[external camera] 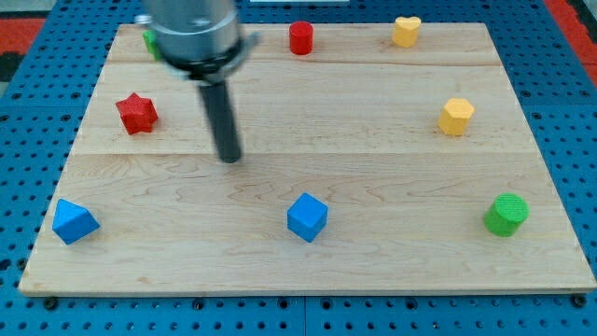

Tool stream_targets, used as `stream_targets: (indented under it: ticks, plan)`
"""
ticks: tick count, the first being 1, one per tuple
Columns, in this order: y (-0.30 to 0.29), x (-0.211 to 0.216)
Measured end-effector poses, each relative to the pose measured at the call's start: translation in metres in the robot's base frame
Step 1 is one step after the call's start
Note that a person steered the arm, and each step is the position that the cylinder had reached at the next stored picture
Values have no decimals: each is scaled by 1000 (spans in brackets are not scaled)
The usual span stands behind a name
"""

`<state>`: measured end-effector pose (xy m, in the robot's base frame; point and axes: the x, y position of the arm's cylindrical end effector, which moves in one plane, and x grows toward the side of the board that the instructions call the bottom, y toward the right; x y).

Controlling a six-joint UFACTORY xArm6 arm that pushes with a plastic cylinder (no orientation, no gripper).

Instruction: Move your arm to the center right

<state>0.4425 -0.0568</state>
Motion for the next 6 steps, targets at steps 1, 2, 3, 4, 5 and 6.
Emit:
stream_targets:
  ticks: [1,2,3,4,5,6]
  plan:
    - [46,-11]
    - [116,21]
    - [182,17]
    - [268,28]
    - [331,38]
    - [338,86]
